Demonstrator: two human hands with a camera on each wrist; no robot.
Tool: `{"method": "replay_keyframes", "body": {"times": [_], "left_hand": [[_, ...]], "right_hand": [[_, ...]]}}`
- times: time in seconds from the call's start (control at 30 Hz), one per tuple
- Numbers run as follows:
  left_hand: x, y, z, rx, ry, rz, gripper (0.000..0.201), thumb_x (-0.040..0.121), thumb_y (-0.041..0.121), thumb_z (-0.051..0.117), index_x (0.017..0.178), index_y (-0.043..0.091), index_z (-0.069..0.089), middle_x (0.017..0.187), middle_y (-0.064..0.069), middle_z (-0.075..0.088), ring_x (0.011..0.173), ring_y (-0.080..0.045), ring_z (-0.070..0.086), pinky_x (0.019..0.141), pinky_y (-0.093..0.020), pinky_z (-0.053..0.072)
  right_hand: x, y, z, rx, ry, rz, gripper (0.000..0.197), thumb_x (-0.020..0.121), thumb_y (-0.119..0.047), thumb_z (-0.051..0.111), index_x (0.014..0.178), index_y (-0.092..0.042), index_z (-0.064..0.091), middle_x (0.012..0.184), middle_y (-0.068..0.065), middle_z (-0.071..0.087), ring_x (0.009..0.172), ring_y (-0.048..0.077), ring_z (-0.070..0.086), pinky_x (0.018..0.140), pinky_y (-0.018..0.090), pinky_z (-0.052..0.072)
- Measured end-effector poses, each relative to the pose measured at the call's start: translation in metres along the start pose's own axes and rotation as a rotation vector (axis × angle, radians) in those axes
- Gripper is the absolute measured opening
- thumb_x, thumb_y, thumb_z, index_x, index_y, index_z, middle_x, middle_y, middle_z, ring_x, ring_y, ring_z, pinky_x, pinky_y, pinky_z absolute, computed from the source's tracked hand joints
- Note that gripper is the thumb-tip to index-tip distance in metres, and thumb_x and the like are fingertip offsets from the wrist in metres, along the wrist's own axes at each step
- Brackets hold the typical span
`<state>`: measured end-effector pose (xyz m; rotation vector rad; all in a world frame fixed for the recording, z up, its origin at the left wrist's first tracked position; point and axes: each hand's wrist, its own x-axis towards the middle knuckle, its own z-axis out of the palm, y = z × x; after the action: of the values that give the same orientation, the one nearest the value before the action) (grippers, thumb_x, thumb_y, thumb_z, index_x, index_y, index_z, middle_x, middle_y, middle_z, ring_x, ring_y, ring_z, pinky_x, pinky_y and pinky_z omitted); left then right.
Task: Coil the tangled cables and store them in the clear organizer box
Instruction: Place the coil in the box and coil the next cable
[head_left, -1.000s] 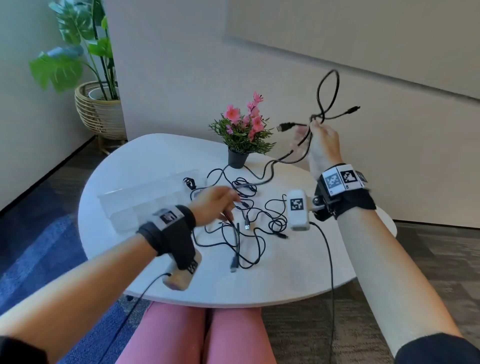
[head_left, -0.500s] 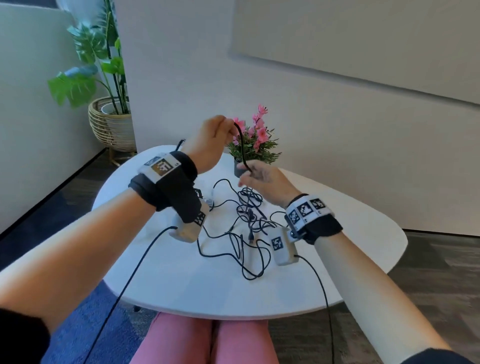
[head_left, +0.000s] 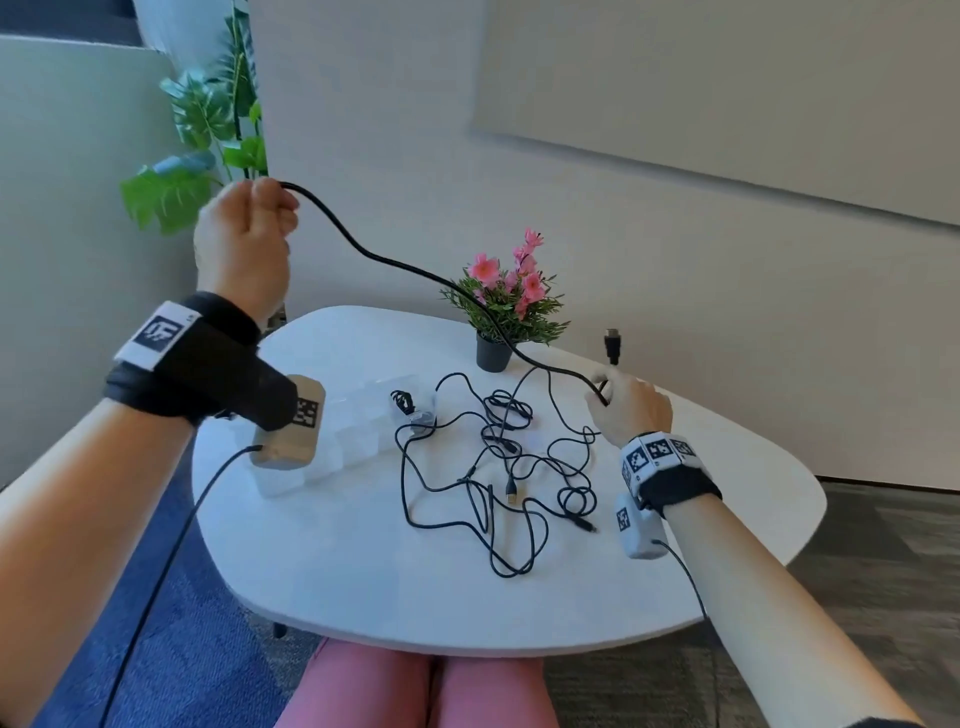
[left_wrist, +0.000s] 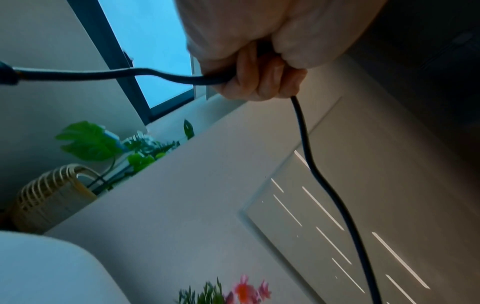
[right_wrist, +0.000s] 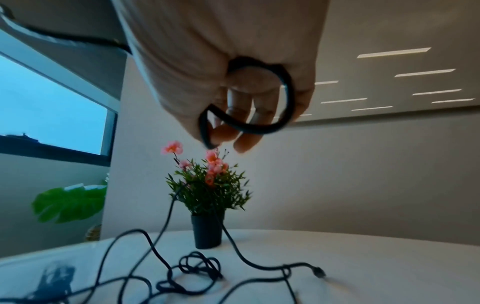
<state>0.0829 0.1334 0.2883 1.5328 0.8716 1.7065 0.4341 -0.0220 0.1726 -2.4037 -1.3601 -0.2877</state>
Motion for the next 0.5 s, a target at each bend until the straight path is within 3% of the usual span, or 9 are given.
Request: {"method": "replay_keyframes", "body": {"times": [0.07,0.17,0.27,0.37,0.4,0.43,0.5], "left_hand": [[0.006,-0.002,-0.011,-0.006,0.032,0.012,0.035,0.09,0.037,0.039,0.062,0.035,0.06,0.067,0.012,0.054,0.056,-0.001,0.043,0.057,-0.021,0.034],[0.012,-0.001,-0.025,-0.022,0.126,0.012,0.035,0.091,0.037,0.039,0.062,0.034,0.06,0.067,0.011,0.054,0.057,0.0,0.044,0.059,-0.021,0.035],[0.015,-0.002,-0.035,0.04,0.189,-0.009,0.033,0.096,0.031,0.037,0.067,0.03,0.053,0.066,0.009,0.051,0.055,0.001,0.043,0.058,-0.02,0.036],[0.011,-0.013,-0.037,0.129,0.181,-0.019,0.032,0.096,0.032,0.035,0.068,0.032,0.05,0.069,0.013,0.051,0.06,0.002,0.045,0.065,-0.022,0.04],[0.009,-0.017,-0.036,0.178,0.17,-0.023,0.032,0.097,0.033,0.034,0.068,0.033,0.049,0.07,0.014,0.052,0.062,0.001,0.046,0.07,-0.025,0.042],[0.007,-0.022,-0.036,0.221,0.166,-0.022,0.032,0.097,0.033,0.034,0.069,0.032,0.05,0.071,0.016,0.052,0.065,-0.002,0.048,0.074,-0.028,0.043],[0.006,-0.03,-0.037,0.264,0.184,-0.041,0.032,0.097,0.033,0.034,0.07,0.03,0.051,0.072,0.017,0.052,0.067,-0.006,0.05,0.079,-0.032,0.045]], "right_hand": [[0.001,0.005,0.006,-0.051,0.017,0.013,0.021,0.087,-0.03,0.057,0.108,-0.032,0.057,0.095,-0.003,0.069,0.094,0.027,0.063,0.08,0.036,0.047],[-0.004,0.012,0.014,-0.114,0.084,0.004,0.033,0.086,-0.014,0.057,0.115,-0.028,0.059,0.106,0.002,0.064,0.093,0.028,0.06,0.075,0.035,0.043],[-0.01,0.016,0.022,-0.192,0.123,-0.052,0.037,0.079,0.001,0.061,0.108,-0.021,0.065,0.1,0.006,0.05,0.09,0.028,0.049,0.069,0.034,0.034],[-0.009,0.011,0.022,0.189,0.103,-0.043,0.04,0.08,0.002,0.064,0.112,-0.021,0.065,0.106,0.004,0.043,0.09,0.023,0.049,0.078,0.035,0.046],[-0.008,0.008,0.019,0.385,0.066,-0.005,0.04,0.081,0.002,0.064,0.115,-0.019,0.063,0.108,0.003,0.043,0.085,0.02,0.053,0.08,0.029,0.047],[-0.006,0.007,0.017,0.549,0.042,0.046,0.037,0.081,0.001,0.065,0.114,-0.016,0.061,0.11,0.004,0.047,0.08,0.018,0.057,0.077,0.023,0.047],[-0.004,0.005,0.012,0.76,0.045,0.175,0.034,0.078,-0.003,0.07,0.104,-0.013,0.051,0.107,0.004,0.056,0.078,0.019,0.063,0.075,0.027,0.051]]}}
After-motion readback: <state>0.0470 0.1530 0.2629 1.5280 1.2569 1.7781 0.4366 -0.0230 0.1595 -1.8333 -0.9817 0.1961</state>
